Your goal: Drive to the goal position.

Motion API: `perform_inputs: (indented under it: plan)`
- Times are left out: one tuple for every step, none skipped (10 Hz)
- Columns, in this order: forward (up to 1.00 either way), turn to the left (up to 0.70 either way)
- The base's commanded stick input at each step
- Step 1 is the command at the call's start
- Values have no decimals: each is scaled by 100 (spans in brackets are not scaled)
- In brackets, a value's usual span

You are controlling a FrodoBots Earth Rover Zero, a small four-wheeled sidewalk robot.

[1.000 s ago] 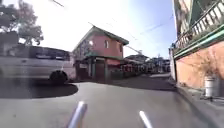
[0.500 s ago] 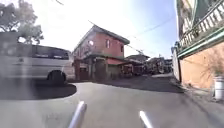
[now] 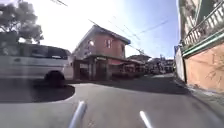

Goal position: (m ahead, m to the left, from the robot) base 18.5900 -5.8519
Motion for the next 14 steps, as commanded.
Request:
perform_inputs:
  plan:
    - [70, -35]
    - [70, -35]
    - [70, -35]
    - [70, -35]
    - [70, -35]
    - [70, -11]
    - [70, 0]
    - [70, 0]
    - [70, 0]
    - [70, 0]
    - [70, 0]
    - [70, 0]
    - [70, 0]
    - [76, 0]
